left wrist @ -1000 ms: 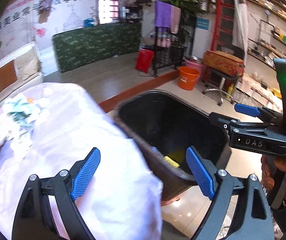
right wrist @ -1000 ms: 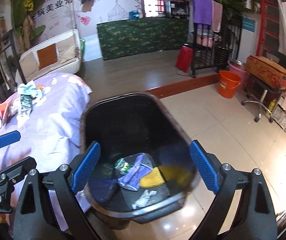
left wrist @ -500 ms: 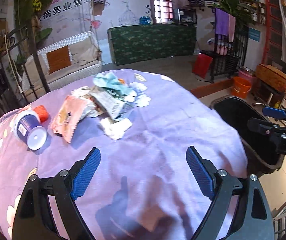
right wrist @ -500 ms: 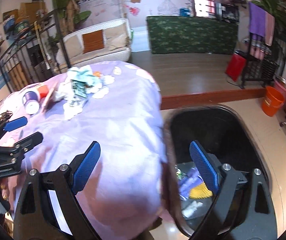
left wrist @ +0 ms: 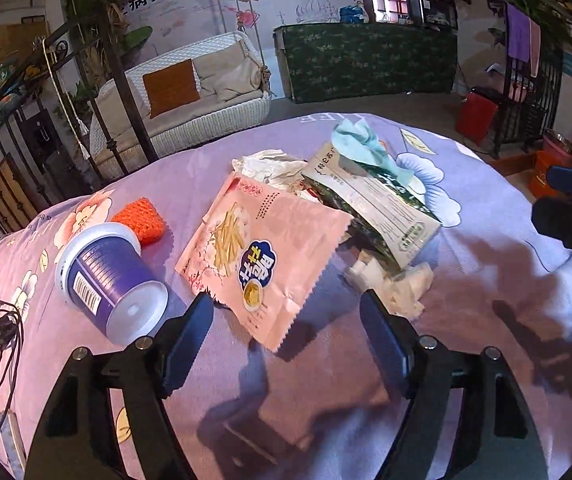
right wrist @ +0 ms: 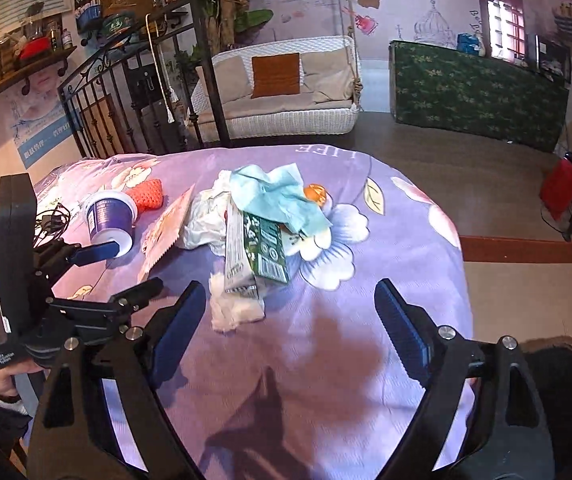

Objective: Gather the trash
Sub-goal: 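Grasp the light-blue wipe with the right tool while the left tool grasps the pink snack packet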

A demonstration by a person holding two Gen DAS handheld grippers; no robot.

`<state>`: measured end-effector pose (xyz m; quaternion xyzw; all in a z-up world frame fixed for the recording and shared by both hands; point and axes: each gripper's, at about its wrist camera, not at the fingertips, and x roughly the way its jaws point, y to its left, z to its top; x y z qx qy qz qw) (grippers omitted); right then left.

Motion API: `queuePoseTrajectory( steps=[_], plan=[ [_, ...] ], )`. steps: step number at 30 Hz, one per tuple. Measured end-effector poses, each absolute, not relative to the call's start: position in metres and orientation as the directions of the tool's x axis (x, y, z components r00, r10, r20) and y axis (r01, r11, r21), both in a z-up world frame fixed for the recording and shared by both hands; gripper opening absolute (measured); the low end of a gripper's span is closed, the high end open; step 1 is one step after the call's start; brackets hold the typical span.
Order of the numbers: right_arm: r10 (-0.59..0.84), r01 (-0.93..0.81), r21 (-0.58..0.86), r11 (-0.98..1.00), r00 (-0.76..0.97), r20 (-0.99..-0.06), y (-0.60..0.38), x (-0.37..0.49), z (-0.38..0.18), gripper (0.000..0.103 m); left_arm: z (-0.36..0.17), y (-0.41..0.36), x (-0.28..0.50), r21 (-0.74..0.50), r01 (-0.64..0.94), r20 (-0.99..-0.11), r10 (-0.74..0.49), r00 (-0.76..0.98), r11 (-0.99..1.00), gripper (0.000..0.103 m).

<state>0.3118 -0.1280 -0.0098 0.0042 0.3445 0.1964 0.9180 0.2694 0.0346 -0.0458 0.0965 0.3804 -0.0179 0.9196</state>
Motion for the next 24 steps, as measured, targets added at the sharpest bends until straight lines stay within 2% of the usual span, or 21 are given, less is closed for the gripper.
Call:
queuePoseTrajectory(
  steps=[6, 11, 12, 13, 14, 16, 17, 19, 20, 24],
  plan=[
    [0.418, -0.413, 0.180, 0.893, 0.614, -0.670, -0.084, 0.376, -0.020, 0.083, -0.050, 0.041, 0.299, 0.172, 0.098, -0.719, 0.057, 0.693, 0.980, 0.065],
    [0.404, -0.415, 0.167, 0.894, 0.587, -0.701, -0.063, 0.405, -0.033, 0.073, -0.050, 0.052, 0.306, 0.130, 0.080, -0.722, 0.039, 0.690, 0.988, 0.052],
    [0.404, -0.411, 0.172, 0.895, 0.584, -0.704, -0.060, 0.410, -0.035, 0.066, -0.049, 0.053, 0.306, 0.115, 0.077, -0.722, 0.030, 0.691, 0.990, 0.048],
    [0.404, -0.406, 0.178, 0.896, 0.581, -0.707, -0.059, 0.413, -0.037, 0.054, -0.048, 0.055, 0.304, 0.101, 0.075, -0.717, 0.020, 0.697, 0.992, 0.046],
    [0.401, -0.396, 0.183, 0.900, 0.583, -0.707, -0.059, 0.414, -0.037, 0.048, -0.046, 0.054, 0.303, 0.096, 0.071, -0.710, 0.018, 0.704, 0.993, 0.041],
    [0.415, -0.379, 0.217, 0.900, 0.588, -0.694, -0.064, 0.414, -0.036, 0.028, -0.042, 0.056, 0.299, 0.077, 0.058, -0.699, 0.012, 0.716, 0.995, 0.036],
    [0.433, -0.381, 0.238, 0.894, 0.590, -0.682, -0.066, 0.413, -0.035, 0.024, -0.040, 0.059, 0.298, 0.061, 0.052, -0.693, 0.004, 0.721, 0.997, 0.031],
    [0.431, -0.377, 0.235, 0.896, 0.606, -0.669, -0.069, 0.409, -0.031, 0.013, -0.037, 0.062, 0.295, 0.042, 0.040, -0.681, -0.001, 0.733, 0.998, 0.028],
    [0.426, -0.376, 0.228, 0.898, 0.615, -0.663, -0.070, 0.407, -0.029, 0.009, -0.035, 0.063, 0.294, 0.041, 0.034, -0.677, 0.003, 0.736, 0.999, 0.022],
    [0.409, -0.368, 0.202, 0.908, 0.663, -0.627, -0.081, 0.390, -0.017, 0.003, -0.027, 0.068, 0.283, 0.017, 0.014, -0.648, 0.000, 0.761, 1.000, 0.014]
  ],
)
